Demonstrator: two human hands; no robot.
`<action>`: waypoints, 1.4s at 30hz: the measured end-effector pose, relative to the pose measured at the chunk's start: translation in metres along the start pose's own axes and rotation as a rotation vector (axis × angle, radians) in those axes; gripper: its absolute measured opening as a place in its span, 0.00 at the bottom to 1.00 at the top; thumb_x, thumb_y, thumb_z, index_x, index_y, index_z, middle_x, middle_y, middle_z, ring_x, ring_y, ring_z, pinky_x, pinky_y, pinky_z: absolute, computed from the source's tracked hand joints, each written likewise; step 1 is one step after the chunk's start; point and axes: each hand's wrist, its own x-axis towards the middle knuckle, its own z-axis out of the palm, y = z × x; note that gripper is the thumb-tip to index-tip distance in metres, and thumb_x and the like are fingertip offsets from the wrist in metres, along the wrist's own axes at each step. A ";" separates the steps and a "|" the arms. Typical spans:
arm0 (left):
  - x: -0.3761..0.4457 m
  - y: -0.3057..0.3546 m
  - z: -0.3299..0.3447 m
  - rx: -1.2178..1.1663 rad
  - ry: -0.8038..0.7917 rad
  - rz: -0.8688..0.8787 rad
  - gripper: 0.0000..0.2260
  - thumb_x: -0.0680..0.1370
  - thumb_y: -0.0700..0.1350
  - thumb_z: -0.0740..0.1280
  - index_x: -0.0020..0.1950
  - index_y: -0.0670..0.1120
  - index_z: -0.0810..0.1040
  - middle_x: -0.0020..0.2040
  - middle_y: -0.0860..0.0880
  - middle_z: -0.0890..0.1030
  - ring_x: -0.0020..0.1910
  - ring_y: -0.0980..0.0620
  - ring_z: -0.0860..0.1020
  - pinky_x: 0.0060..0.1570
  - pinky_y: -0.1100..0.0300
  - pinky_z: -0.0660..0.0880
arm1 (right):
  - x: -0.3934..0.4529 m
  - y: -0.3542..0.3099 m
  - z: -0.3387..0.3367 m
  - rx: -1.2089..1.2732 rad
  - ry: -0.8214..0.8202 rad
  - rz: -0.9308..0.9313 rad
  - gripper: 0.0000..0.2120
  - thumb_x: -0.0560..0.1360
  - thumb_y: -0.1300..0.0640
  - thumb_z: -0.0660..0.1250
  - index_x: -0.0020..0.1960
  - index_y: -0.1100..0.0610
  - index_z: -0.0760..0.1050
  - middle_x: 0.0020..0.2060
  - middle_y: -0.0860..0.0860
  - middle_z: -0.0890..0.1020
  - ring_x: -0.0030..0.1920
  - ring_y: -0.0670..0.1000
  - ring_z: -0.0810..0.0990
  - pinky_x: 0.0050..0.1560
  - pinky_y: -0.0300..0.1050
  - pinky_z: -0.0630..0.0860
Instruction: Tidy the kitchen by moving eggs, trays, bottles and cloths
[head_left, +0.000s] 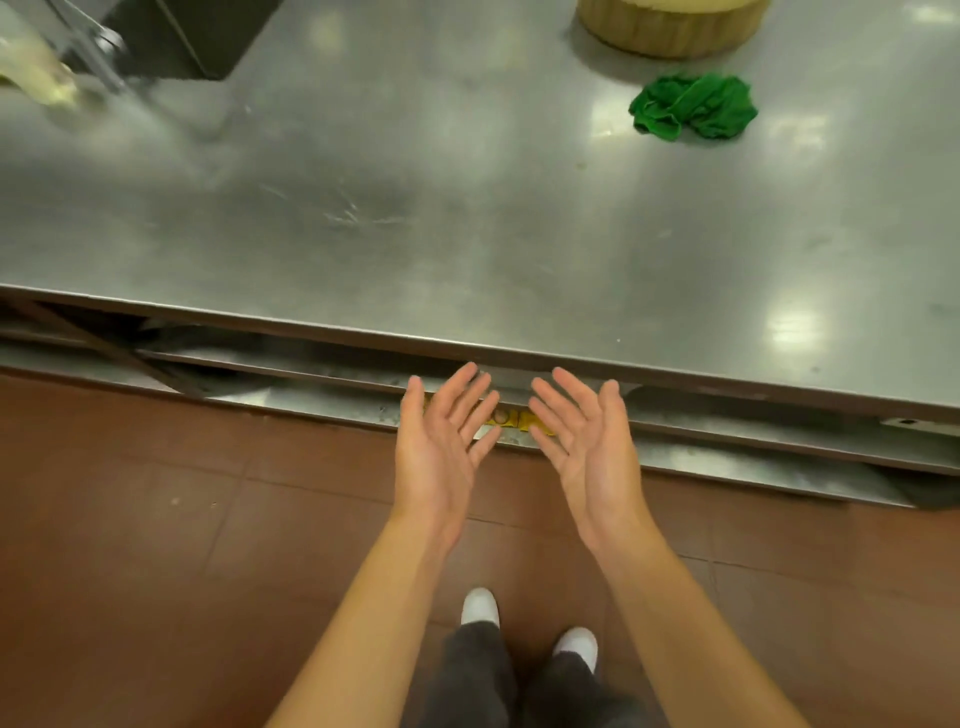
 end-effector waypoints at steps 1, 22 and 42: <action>-0.010 0.015 0.003 -0.008 -0.005 0.018 0.29 0.83 0.63 0.46 0.72 0.48 0.74 0.68 0.48 0.79 0.68 0.51 0.76 0.73 0.44 0.65 | -0.010 -0.011 0.010 0.019 -0.022 0.001 0.29 0.81 0.38 0.47 0.71 0.52 0.72 0.64 0.50 0.80 0.66 0.49 0.77 0.71 0.53 0.69; -0.150 0.186 0.037 0.127 0.162 0.680 0.26 0.84 0.62 0.48 0.74 0.52 0.72 0.69 0.54 0.78 0.68 0.56 0.75 0.73 0.47 0.66 | -0.078 -0.153 0.138 -0.112 -0.544 -0.237 0.26 0.82 0.37 0.47 0.70 0.48 0.72 0.67 0.46 0.78 0.70 0.45 0.72 0.73 0.49 0.64; -0.129 0.125 0.235 0.408 0.191 0.807 0.28 0.81 0.64 0.51 0.77 0.53 0.67 0.74 0.54 0.73 0.71 0.58 0.72 0.74 0.48 0.65 | -0.042 -0.276 0.005 -0.041 -0.493 -0.246 0.26 0.82 0.39 0.50 0.72 0.52 0.71 0.66 0.48 0.79 0.68 0.46 0.73 0.73 0.50 0.65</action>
